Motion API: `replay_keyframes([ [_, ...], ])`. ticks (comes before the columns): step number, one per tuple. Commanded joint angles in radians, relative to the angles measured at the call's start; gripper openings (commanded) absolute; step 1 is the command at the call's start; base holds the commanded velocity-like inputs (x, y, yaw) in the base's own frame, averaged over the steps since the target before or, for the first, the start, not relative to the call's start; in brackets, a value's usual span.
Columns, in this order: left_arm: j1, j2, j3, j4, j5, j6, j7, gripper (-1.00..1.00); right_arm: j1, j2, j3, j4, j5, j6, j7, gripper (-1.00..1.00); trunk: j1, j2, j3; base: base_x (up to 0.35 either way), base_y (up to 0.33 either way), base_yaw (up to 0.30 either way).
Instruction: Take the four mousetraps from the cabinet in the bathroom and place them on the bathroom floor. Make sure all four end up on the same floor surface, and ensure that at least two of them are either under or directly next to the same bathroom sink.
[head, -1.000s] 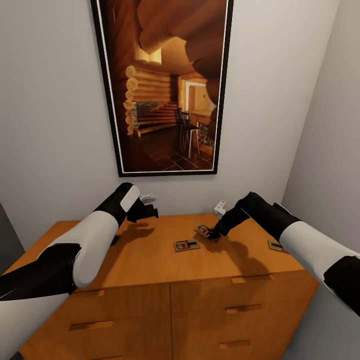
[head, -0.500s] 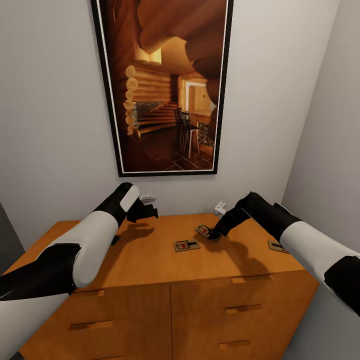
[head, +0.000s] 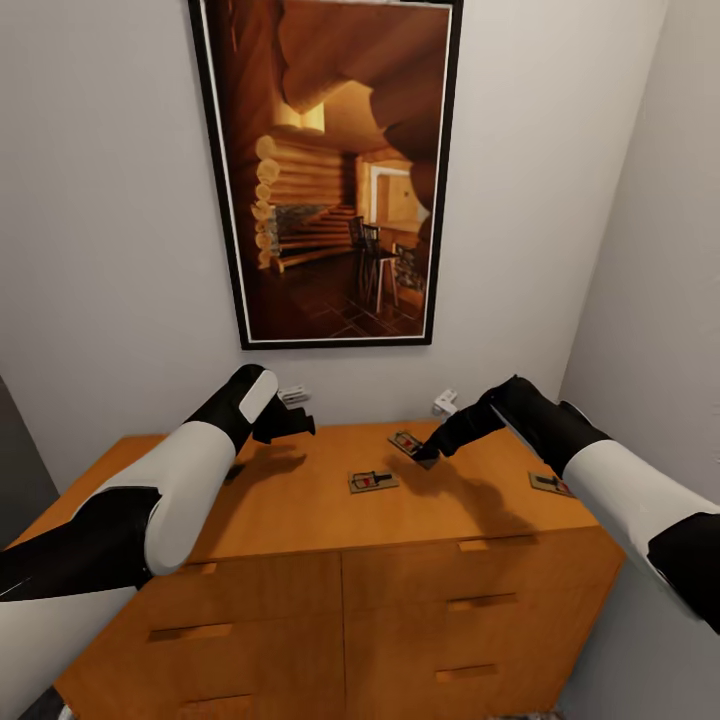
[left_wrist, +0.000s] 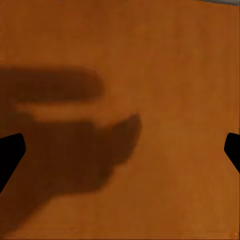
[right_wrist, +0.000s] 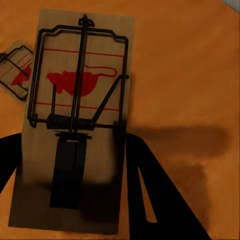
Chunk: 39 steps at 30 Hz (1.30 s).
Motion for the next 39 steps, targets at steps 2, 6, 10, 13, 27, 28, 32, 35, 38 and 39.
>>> replay_keyframes([
  [2, -0.001, 0.000, 0.006, -0.002, 0.006, 0.002, 0.009, 1.00, 0.000, 0.000, 0.003, -0.001, -0.010, 0.010, -0.003, -1.00, -0.001, -0.001, -0.001, -0.312, 0.000, 0.000],
  [6, -0.001, 0.000, 0.006, 0.001, 0.006, 0.001, 0.010, 1.00, 0.003, 0.002, 0.001, -0.001, -0.010, 0.010, -0.005, -1.00, -0.001, -0.001, -0.001, -0.328, 0.000, 0.000],
  [10, -0.001, 0.001, 0.006, 0.002, 0.006, 0.001, 0.010, 1.00, 0.005, 0.003, 0.001, 0.004, -0.011, 0.011, -0.005, -1.00, -0.001, -0.001, -0.001, -0.186, 0.000, 0.000],
  [13, -0.001, 0.001, 0.006, 0.000, 0.006, 0.000, 0.010, 1.00, 0.005, 0.002, 0.001, 0.007, -0.011, 0.010, -0.006, -1.00, -0.001, -0.001, -0.001, -0.032, 0.000, 0.000],
  [27, -0.001, 0.002, 0.005, 0.001, 0.006, -0.001, 0.010, 1.00, 0.036, 0.000, -0.033, 0.011, -0.011, 0.010, -0.035, -1.00, -0.001, -0.001, -0.001, -0.003, 0.000, 0.000],
  [28, -0.001, 0.002, 0.005, 0.001, 0.006, -0.002, 0.010, 1.00, 0.039, -0.001, -0.038, 0.011, -0.011, 0.010, -0.042, -1.00, -0.001, -0.001, -0.001, 0.000, 0.000, 0.000],
  [32, -0.001, 0.002, 0.000, -0.002, 0.006, -0.014, 0.008, 1.00, 0.058, 0.000, -0.107, 0.010, -0.010, 0.010, -0.176, -1.00, -0.001, -0.001, -0.001, 0.000, 0.000, 0.000],
  [35, -0.001, 0.004, -0.078, -0.008, 0.006, -0.017, -0.041, 1.00, 0.060, 0.003, -0.205, 0.004, -0.010, 0.011, -0.338, -1.00, -0.001, -0.001, -0.001, 0.000, 0.000, 0.000],
  [38, -0.001, 0.004, -0.125, -0.012, 0.006, -0.017, -0.087, 1.00, 0.060, 0.004, -0.224, 0.004, -0.010, 0.011, -0.379, -1.00, -0.001, -0.001, -0.001, 0.000, 0.000, 0.000],
  [39, -0.001, 0.004, -0.144, -0.015, 0.006, -0.017, -0.110, 1.00, 0.060, 0.003, -0.229, 0.004, -0.010, 0.011, -0.393, -1.00, -0.001, -0.001, -0.001, 0.000, 0.000, 0.000],
])
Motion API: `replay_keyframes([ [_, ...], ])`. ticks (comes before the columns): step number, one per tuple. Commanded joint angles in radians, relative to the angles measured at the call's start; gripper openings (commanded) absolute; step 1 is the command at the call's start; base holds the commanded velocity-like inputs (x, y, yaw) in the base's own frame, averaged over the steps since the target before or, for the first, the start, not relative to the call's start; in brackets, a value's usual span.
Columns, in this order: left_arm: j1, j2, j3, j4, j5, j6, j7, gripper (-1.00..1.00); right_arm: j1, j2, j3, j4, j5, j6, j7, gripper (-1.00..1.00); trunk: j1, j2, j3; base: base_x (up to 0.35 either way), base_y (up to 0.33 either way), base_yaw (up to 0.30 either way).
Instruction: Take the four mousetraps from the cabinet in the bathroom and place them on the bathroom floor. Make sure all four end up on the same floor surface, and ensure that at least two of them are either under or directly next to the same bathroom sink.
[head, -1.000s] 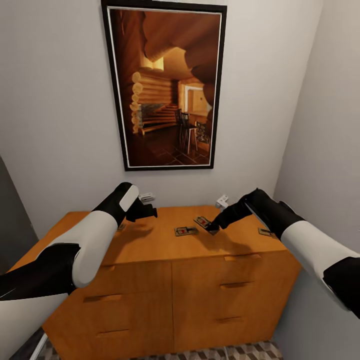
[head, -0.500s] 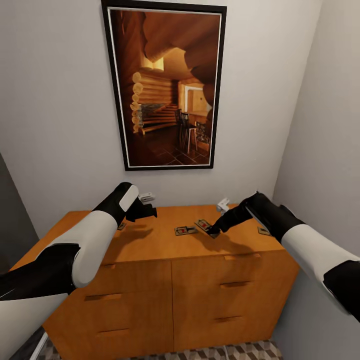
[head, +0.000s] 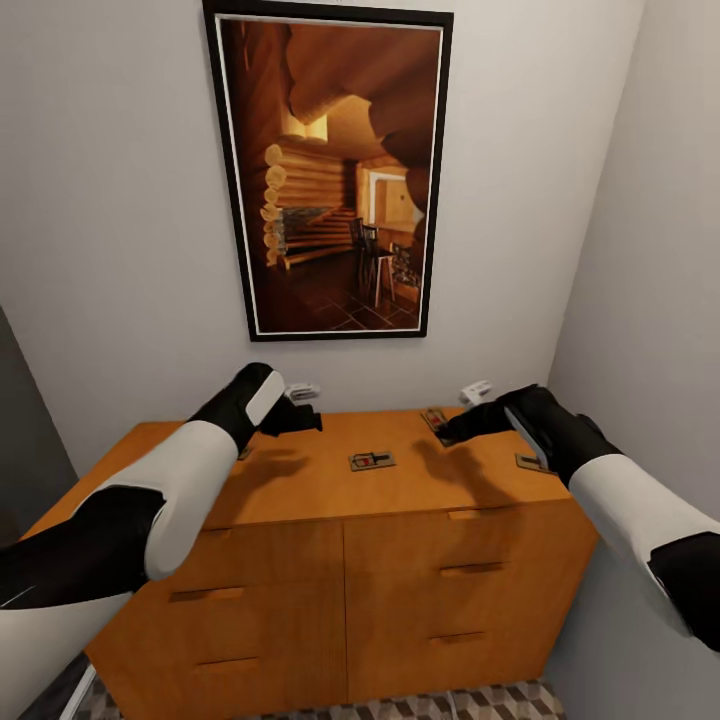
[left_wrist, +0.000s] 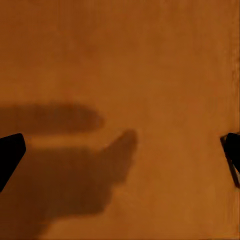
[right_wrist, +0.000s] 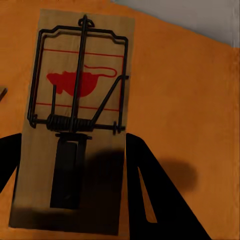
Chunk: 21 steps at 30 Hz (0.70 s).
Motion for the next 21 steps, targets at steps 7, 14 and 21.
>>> replay_keyframes([
  [7, -0.001, 0.006, -0.044, -0.007, 0.010, 0.001, -0.058, 1.00, 0.015, -0.002, -0.008, 0.001, -0.011, 0.004, -0.044, -1.00, 0.000, -0.001, -0.001, 0.000, 0.000, 0.000],
  [14, -0.001, 0.010, -0.047, -0.013, 0.010, 0.001, -0.063, 1.00, 0.028, 0.000, -0.010, -0.007, -0.010, 0.003, -0.047, -1.00, 0.000, -0.001, -0.001, 0.000, 0.000, 0.000],
  [21, -0.001, 0.010, -0.048, -0.013, 0.010, 0.001, -0.065, 1.00, 0.030, 0.000, -0.014, -0.011, -0.008, 0.006, -0.049, -1.00, 0.000, -0.001, -0.001, 0.000, 0.000, 0.000],
])
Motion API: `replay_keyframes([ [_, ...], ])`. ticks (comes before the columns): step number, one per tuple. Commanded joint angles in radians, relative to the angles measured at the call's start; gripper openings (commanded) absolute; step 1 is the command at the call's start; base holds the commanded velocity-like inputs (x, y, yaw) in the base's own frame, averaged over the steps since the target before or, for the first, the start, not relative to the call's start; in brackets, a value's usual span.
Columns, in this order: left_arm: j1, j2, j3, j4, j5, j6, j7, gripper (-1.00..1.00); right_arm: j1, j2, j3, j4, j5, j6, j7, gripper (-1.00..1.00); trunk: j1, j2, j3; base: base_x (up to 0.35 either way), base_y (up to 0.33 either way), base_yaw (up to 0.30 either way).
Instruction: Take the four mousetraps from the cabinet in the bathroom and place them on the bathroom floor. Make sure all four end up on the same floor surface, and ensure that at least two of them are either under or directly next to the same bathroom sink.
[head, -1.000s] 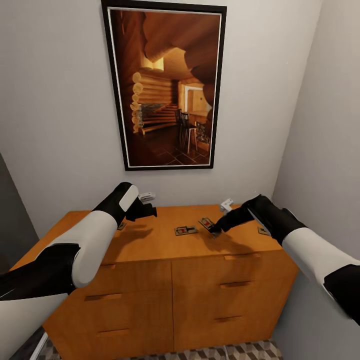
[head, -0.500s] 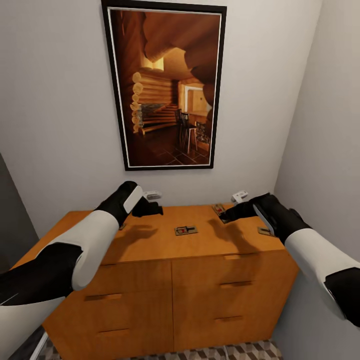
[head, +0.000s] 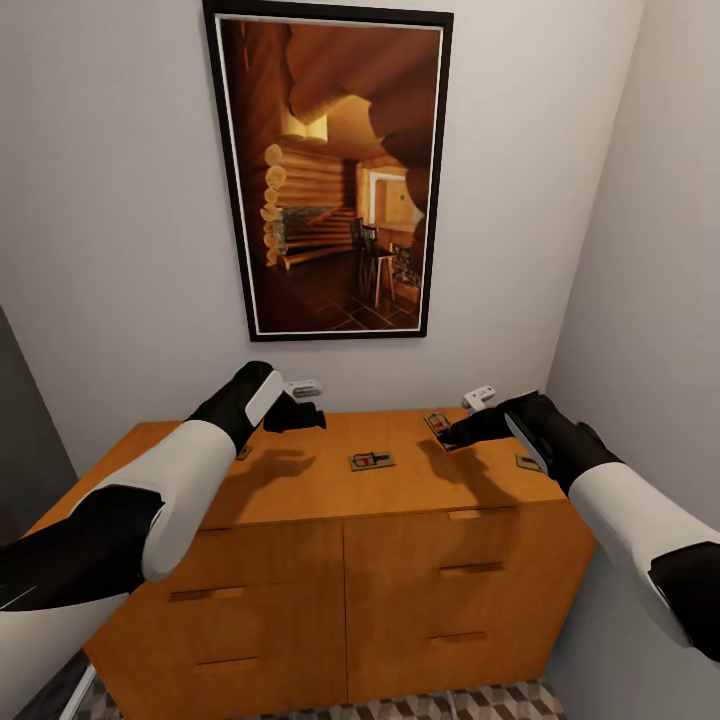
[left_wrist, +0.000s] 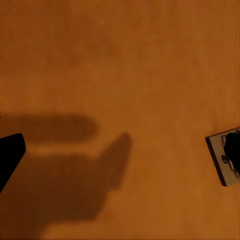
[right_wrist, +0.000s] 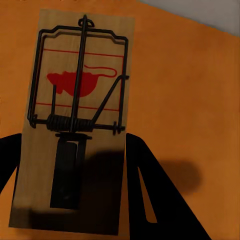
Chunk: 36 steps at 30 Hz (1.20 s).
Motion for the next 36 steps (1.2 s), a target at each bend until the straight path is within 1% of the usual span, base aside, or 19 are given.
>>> replay_keyframes([
  [1, -0.001, 0.000, -0.007, -0.001, 0.011, 0.003, 0.008, 1.00, -0.001, -0.001, 0.004, -0.002, -0.010, 0.007, -0.002, -1.00, 0.000, -0.001, -0.001, 0.000, 0.000, 0.000],
  [17, -0.001, -0.001, -0.007, 0.000, 0.011, 0.003, 0.009, 1.00, -0.001, -0.005, 0.006, -0.004, 0.000, 0.008, -0.006, -1.00, 0.000, -0.001, -0.001, 0.000, 0.000, 0.000],
  [25, -0.001, -0.013, -0.012, -0.006, 0.012, 0.003, 0.007, 1.00, -0.001, -0.007, 0.008, -0.004, 0.000, 0.008, -0.006, -1.00, 0.000, -0.001, -0.001, 0.000, 0.000, 0.000],
  [28, -0.001, -0.014, -0.013, -0.022, 0.011, 0.003, -0.010, 1.00, -0.001, -0.008, 0.008, -0.004, 0.001, 0.010, -0.005, -1.00, 0.000, -0.001, -0.001, 0.000, 0.000, 0.000],
  [29, -0.002, -0.014, -0.013, -0.035, 0.011, 0.004, -0.035, 1.00, -0.001, -0.009, 0.008, -0.004, 0.001, 0.017, -0.004, -1.00, 0.000, -0.001, -0.001, 0.000, 0.000, 0.000],
  [30, -0.002, -0.014, -0.013, -0.040, 0.011, 0.004, -0.046, 1.00, -0.001, -0.009, 0.008, -0.005, 0.001, 0.020, -0.004, -1.00, 0.000, -0.001, -0.001, 0.000, 0.000, 0.000],
  [31, -0.002, -0.015, -0.014, -0.050, 0.010, 0.004, -0.075, 1.00, -0.001, -0.010, 0.007, -0.006, 0.001, 0.025, -0.004, -1.00, 0.000, -0.001, -0.001, 0.000, 0.000, 0.000],
  [32, -0.003, -0.015, -0.023, -0.055, 0.010, 0.004, -0.097, 1.00, -0.001, -0.010, 0.007, -0.013, 0.001, 0.028, -0.004, -1.00, 0.000, -0.001, -0.001, 0.000, 0.000, 0.000],
  [34, -0.003, -0.014, -0.055, -0.058, 0.009, 0.004, -0.109, 1.00, -0.001, -0.010, 0.008, -0.021, 0.000, 0.030, -0.004, -1.00, 0.000, -0.001, -0.001, 0.000, 0.000, 0.000],
  [35, -0.004, -0.013, -0.088, -0.059, 0.010, 0.004, -0.115, 1.00, -0.001, -0.010, 0.008, -0.025, 0.000, 0.031, -0.004, -1.00, 0.000, -0.001, -0.001, 0.000, 0.000, 0.000],
  [36, -0.004, -0.012, -0.146, -0.061, 0.010, 0.004, -0.126, 1.00, -0.001, -0.010, 0.008, -0.029, 0.000, 0.032, -0.004, -1.00, 0.000, -0.001, -0.001, 0.000, 0.000, 0.000],
])
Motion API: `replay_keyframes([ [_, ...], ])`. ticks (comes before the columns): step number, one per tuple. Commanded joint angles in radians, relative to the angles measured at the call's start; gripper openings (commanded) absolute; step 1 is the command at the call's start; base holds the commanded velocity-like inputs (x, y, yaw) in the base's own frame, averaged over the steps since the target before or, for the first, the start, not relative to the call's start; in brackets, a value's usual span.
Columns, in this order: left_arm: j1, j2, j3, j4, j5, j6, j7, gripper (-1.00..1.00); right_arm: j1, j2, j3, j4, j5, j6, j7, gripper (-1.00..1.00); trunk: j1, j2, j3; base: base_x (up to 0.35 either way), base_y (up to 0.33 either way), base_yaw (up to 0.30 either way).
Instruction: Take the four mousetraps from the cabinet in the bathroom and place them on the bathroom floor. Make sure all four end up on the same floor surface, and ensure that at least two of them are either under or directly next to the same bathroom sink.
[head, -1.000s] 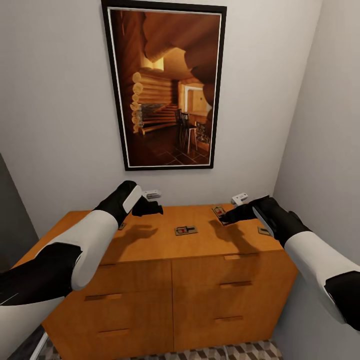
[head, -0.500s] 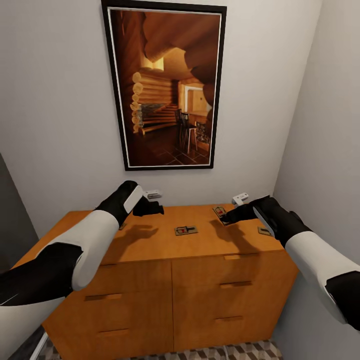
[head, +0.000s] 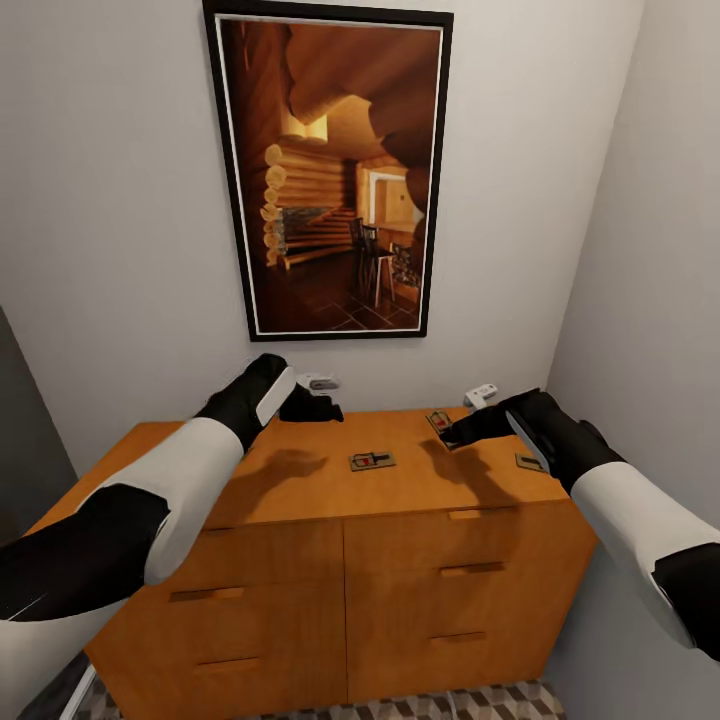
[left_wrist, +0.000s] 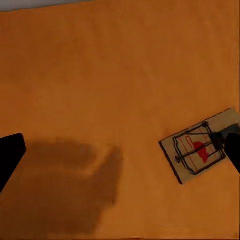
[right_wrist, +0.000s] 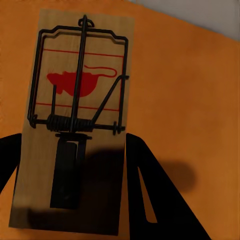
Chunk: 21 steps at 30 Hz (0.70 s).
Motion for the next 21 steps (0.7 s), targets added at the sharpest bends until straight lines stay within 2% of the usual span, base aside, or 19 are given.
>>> replay_keyframes([
  [1, -0.001, 0.001, -0.043, -0.001, 0.005, 0.003, -0.011, 1.00, -0.001, -0.001, 0.005, -0.003, -0.009, 0.007, -0.002, -1.00, 0.000, -0.001, -0.001, 0.000, 0.000, 0.000],
  [2, -0.001, 0.002, -0.075, -0.002, 0.006, 0.003, -0.033, 1.00, -0.001, -0.001, 0.005, -0.005, -0.009, 0.007, -0.002, -1.00, 0.000, -0.001, -0.001, 0.000, 0.000, 0.000],
  [3, -0.001, 0.002, -0.087, -0.002, 0.006, 0.002, -0.045, 1.00, -0.001, -0.001, 0.005, -0.005, -0.009, 0.007, -0.002, -1.00, 0.000, -0.001, -0.001, 0.000, 0.000, 0.000],
  [4, -0.001, 0.003, -0.119, -0.004, 0.005, 0.002, -0.111, 1.00, -0.001, -0.001, 0.005, -0.006, -0.009, 0.007, -0.002, -1.00, 0.000, -0.001, -0.001, 0.000, 0.000, 0.000],
  [5, -0.001, 0.004, -0.125, -0.004, 0.005, 0.002, -0.136, 1.00, -0.001, -0.001, 0.005, -0.006, -0.008, 0.007, -0.002, -1.00, 0.000, -0.001, -0.001, 0.000, 0.000, 0.000],
  [11, -0.001, 0.009, -0.134, -0.015, 0.005, 0.001, -0.195, 1.00, -0.001, -0.001, 0.006, -0.007, -0.009, 0.007, -0.001, -1.00, 0.000, -0.001, -0.001, 0.000, 0.000, 0.000],
  [21, -0.001, 0.015, -0.136, -0.038, 0.005, 0.002, -0.204, 1.00, -0.001, -0.001, 0.006, -0.007, -0.010, 0.007, 0.001, -1.00, 0.000, -0.001, -0.001, 0.000, 0.000, 0.000],
])
